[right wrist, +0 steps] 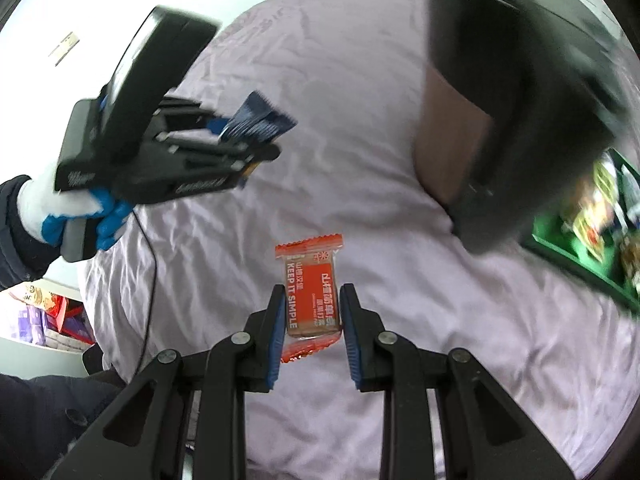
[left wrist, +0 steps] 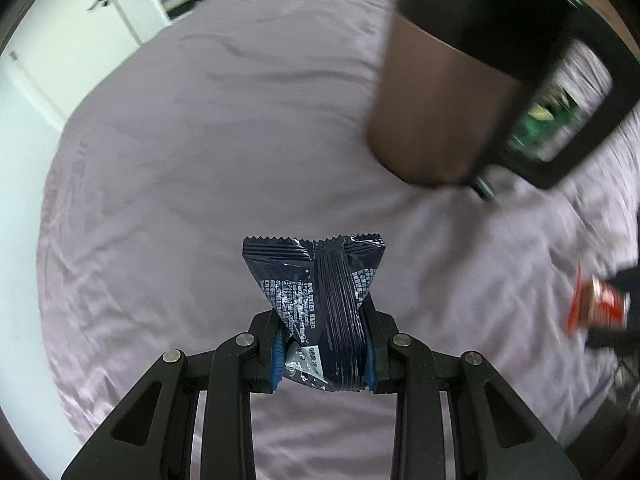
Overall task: Organize snacks
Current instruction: 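Lift and carry both held snacks over the green tray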
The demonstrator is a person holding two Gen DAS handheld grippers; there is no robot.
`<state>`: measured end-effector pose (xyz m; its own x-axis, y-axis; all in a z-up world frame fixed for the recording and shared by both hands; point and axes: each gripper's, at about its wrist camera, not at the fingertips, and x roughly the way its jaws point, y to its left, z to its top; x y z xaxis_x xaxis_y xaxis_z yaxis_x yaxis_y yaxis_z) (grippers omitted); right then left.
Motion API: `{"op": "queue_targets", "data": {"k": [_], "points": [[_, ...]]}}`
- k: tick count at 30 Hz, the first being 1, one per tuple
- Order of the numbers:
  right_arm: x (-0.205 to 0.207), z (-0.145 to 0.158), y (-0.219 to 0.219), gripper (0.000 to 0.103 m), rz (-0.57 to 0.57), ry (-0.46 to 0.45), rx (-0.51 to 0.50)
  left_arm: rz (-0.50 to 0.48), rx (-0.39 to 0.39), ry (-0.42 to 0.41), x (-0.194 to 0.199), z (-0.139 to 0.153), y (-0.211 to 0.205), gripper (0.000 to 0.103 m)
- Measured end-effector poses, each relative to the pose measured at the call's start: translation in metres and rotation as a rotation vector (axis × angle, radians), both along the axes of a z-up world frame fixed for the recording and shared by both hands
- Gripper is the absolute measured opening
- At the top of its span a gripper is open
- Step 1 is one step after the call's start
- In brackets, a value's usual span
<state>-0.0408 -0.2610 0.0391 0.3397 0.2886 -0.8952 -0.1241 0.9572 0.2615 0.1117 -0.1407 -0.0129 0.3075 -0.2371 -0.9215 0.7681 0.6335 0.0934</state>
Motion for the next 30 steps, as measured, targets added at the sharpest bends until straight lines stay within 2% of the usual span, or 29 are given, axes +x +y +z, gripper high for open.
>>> {"op": "queue_targets", "data": {"k": [11, 17, 20, 25, 30], "points": [[-0.051, 0.001, -0.086, 0.055, -0.206, 0.026, -0.016, -0.201, 0.007, 0.074, -0.091, 0.006, -0.055, 0.026], [-0.075, 0.003, -0.143, 0.055, -0.331, 0.009, -0.045, -0.352, -0.040, 0.109, -0.138, 0.017, -0.108, 0.026], [-0.082, 0.005, -0.172, 0.055, -0.380, -0.012, -0.056, -0.390, -0.075, 0.127, -0.153, 0.026, -0.139, 0.026], [-0.080, 0.008, -0.219, 0.055, -0.430, -0.056, -0.083, -0.394, -0.157, 0.145, -0.163, 0.041, -0.194, 0.026], [-0.063, 0.013, -0.262, 0.055, -0.467, -0.117, -0.112, -0.338, -0.240, 0.123, -0.155, 0.055, -0.253, 0.026]]}}
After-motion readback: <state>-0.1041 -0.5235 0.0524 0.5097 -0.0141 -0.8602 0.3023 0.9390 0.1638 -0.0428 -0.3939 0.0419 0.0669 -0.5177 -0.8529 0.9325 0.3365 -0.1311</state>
